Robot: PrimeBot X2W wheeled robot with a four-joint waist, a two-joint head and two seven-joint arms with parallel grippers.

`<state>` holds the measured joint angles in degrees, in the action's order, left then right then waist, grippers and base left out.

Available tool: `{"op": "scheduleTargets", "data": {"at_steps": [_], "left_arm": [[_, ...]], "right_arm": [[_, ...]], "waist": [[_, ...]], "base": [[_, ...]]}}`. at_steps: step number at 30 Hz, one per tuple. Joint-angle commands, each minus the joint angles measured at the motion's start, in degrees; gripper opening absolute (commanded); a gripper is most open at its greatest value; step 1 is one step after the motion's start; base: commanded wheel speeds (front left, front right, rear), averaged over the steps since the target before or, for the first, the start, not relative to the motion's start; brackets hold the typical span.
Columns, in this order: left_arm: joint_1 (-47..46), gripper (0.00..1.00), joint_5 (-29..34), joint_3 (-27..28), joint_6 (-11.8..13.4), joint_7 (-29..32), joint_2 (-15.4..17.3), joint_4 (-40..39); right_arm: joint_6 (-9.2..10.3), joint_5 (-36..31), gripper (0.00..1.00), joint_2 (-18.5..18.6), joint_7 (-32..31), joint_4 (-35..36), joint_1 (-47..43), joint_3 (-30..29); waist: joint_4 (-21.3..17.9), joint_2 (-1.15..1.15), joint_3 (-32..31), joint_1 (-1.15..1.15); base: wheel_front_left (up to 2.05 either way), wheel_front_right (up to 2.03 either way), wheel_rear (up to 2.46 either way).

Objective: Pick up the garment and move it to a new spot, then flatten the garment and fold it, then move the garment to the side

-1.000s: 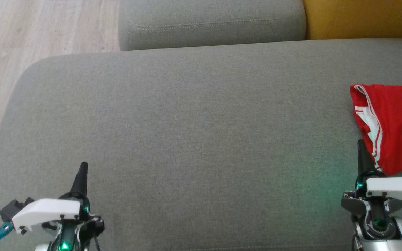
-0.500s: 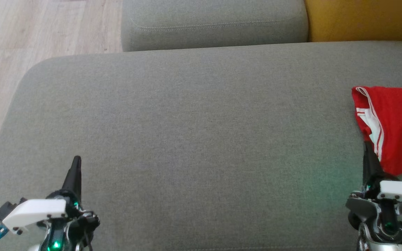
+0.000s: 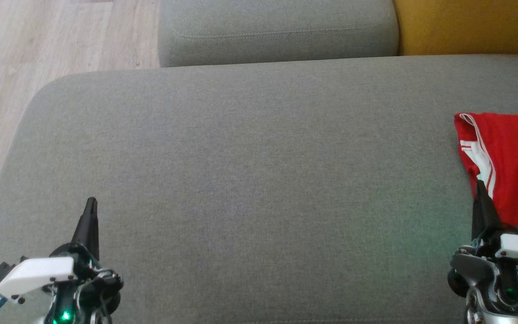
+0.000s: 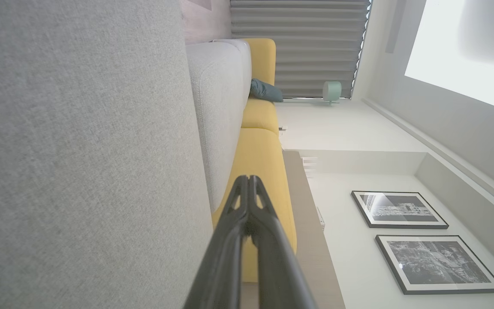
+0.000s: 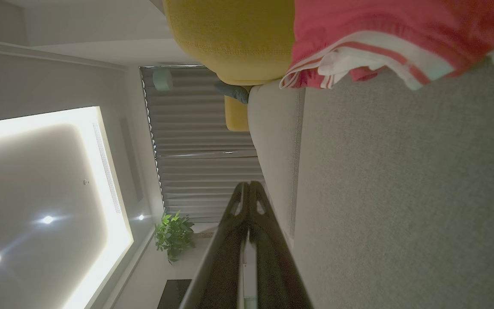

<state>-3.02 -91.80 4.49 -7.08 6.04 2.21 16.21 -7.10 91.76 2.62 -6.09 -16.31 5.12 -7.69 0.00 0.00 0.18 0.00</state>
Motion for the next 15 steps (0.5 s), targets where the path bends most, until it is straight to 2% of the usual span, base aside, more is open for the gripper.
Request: {"op": "scheduleTargets", "data": {"at_steps": [1, 15], "left_arm": [[-3.2, 0.00, -0.4, 2.0, -0.4, 0.4, 0.7, -2.1], [-3.2, 0.00, -0.4, 2.0, -0.4, 0.4, 0.7, -2.1]], "right_arm": [[-0.39, 0.4, 0.00, 0.3, -0.4, 2.3, 1.1, 1.2], [-0.39, 0.4, 0.00, 0.3, -0.4, 2.3, 1.1, 1.2]], "waist": [[0.0, 0.00, 0.0, 0.00], [0.0, 0.00, 0.0, 0.00]], "base": [[0.00, 0.00, 0.00], [0.00, 0.00, 0.00]]}}
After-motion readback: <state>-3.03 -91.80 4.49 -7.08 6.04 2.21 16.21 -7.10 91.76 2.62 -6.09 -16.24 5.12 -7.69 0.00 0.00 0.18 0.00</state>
